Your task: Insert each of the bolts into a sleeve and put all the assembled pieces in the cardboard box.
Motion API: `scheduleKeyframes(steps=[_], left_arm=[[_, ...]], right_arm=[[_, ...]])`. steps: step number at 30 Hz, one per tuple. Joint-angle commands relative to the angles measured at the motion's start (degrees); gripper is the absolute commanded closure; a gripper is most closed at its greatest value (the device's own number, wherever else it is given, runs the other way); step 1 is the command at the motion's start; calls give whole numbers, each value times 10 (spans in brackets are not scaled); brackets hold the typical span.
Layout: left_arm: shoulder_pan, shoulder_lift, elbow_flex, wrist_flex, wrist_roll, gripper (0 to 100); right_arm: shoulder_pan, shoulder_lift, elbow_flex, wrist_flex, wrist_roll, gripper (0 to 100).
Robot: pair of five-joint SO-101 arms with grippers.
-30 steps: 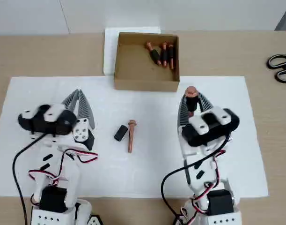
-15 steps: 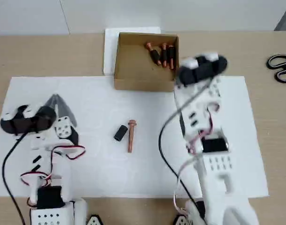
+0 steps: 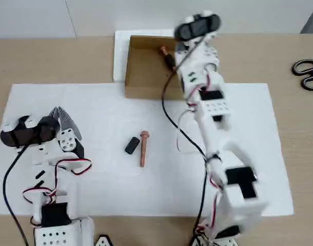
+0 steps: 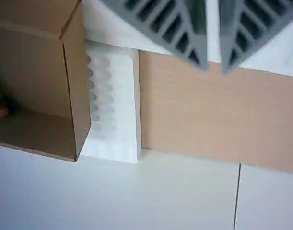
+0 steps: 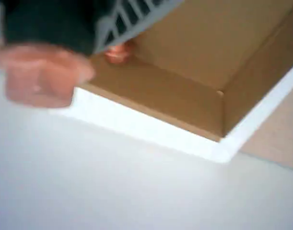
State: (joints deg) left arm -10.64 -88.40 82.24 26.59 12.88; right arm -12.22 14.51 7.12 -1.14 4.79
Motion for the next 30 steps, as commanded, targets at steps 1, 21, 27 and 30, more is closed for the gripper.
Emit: scheduleKeyframes(steps=[1,21,27,30], left_arm=[[-3,-5,-3,-11,2,994],[-1,-5,12,-11,2,994],[-1,-5,12,-11,2,994],[-1,-5,12,-11,2,994]], right_arm=[[-22,59,-123,-16,-5,995],[-38,319,-317,3,-161,991],[-47,341,-373,97,-161,990],[-47,352,-396,127,-161,990]])
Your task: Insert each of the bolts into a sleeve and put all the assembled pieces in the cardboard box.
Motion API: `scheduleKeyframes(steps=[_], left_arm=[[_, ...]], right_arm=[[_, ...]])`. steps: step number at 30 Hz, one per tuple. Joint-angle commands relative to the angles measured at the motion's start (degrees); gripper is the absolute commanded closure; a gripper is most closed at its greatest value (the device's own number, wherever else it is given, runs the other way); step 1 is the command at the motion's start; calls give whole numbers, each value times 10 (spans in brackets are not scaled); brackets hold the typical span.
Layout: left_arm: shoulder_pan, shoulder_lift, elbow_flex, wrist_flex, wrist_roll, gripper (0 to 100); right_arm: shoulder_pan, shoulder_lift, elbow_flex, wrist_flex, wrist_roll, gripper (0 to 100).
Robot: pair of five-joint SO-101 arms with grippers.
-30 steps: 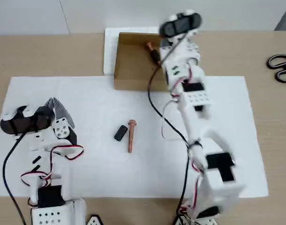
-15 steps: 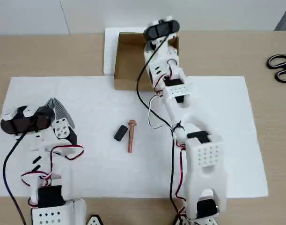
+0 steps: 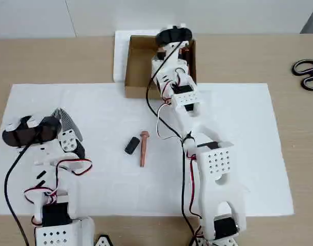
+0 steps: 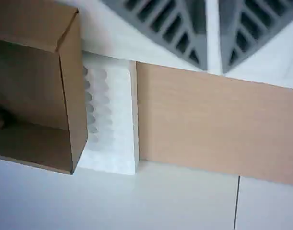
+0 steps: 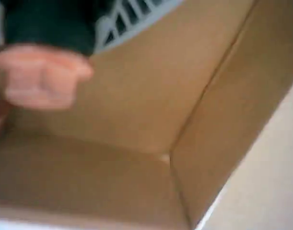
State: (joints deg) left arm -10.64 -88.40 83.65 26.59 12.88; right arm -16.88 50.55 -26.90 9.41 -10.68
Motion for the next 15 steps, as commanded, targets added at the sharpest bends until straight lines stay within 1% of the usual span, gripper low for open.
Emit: scheduleKeyframes(steps=[1,3,5,10,15], left_arm=[[-1,-5,-2,-11,2,994],[-1,-5,-2,-11,1,994],[-1,-5,-2,-11,1,994],[-1,-5,-2,-11,1,994],[-1,-5,-4,-11,2,994]], right_arm=[[0,-5,-62,34,-6,990],[-1,2,-77,60,-6,989],[-1,8,-86,78,-6,966],[-1,13,-87,114,-4,819],[3,7,-87,114,-5,809]])
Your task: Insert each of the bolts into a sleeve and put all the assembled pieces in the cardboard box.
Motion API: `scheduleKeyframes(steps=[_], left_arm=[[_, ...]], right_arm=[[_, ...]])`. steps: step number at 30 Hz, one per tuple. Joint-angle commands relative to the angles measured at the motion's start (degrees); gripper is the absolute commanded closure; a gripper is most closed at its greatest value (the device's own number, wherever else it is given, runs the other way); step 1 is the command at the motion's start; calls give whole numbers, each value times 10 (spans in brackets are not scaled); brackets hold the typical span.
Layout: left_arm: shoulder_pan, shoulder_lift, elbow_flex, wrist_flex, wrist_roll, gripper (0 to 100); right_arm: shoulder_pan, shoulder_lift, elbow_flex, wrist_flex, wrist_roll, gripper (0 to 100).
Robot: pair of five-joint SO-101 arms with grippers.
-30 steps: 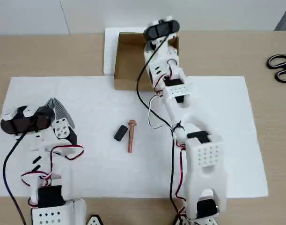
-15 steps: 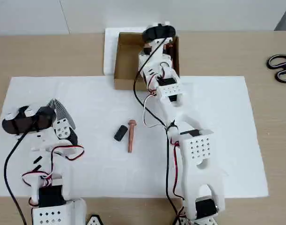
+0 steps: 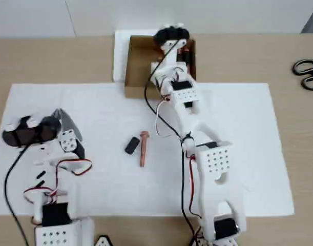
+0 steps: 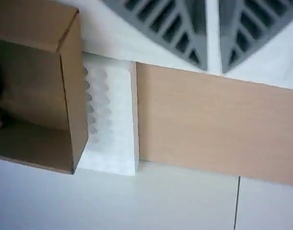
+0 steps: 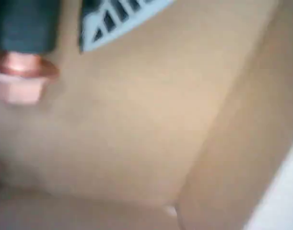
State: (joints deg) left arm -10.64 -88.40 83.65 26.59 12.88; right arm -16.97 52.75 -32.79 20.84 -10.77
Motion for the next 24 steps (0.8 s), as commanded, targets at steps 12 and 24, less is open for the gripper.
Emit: scheduleKeyframes(steps=[12,24], left_arm=[[-1,-6,-5,-13,2,994],[0,-6,-27,-13,2,994]], right_arm=[[41,-15,-216,143,-5,809],[10,-14,-447,526,33,805]])
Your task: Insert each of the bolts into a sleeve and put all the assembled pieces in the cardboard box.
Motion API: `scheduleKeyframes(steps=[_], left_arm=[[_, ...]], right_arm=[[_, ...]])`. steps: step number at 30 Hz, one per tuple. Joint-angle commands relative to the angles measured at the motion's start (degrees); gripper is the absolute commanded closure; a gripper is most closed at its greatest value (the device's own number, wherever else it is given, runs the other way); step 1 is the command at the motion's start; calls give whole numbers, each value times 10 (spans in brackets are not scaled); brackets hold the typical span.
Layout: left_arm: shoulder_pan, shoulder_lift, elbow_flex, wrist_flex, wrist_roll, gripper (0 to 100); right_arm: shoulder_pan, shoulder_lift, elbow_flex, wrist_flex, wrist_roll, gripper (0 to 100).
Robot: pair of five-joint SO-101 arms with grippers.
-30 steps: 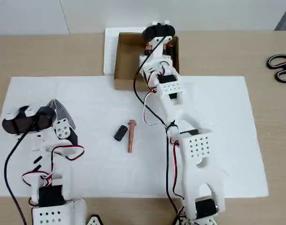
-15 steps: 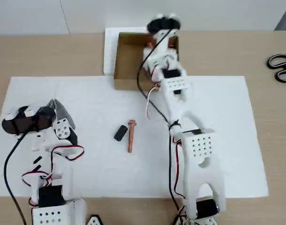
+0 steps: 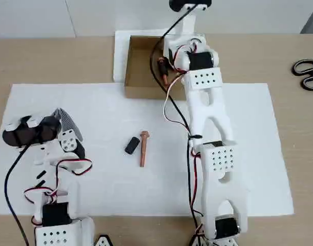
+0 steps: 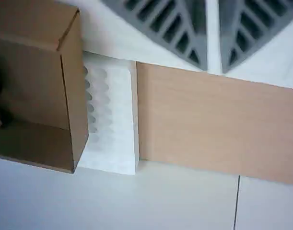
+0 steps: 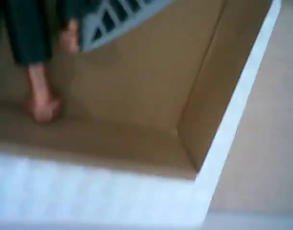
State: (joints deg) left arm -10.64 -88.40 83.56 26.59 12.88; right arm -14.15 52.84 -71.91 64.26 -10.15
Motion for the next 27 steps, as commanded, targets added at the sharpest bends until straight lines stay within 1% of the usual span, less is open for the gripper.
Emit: scheduleKeyframes(steps=[1,4,8,10,14,18,20,23,27], left_arm=[[0,-6,-26,-13,2,994],[0,-6,-26,-13,3,994],[0,-6,-26,-13,3,994],[0,-6,-26,-11,3,994],[-1,-6,-25,-11,3,994],[-4,-6,-25,-11,0,994],[-4,-6,-24,-11,0,994],[-8,-6,-22,-10,-1,994],[-62,-6,-22,-10,-1,994]], right_arm=[[-28,-15,-66,130,42,805],[-58,-15,-94,222,57,805],[-102,-11,-142,276,52,806],[-123,-11,-154,292,8,807],[-153,-11,-155,310,-132,808],[-157,-10,-154,313,-215,808],[-163,-10,-148,313,-239,808],[-183,-15,-101,313,-245,808],[-222,-10,-23,313,-247,805]])
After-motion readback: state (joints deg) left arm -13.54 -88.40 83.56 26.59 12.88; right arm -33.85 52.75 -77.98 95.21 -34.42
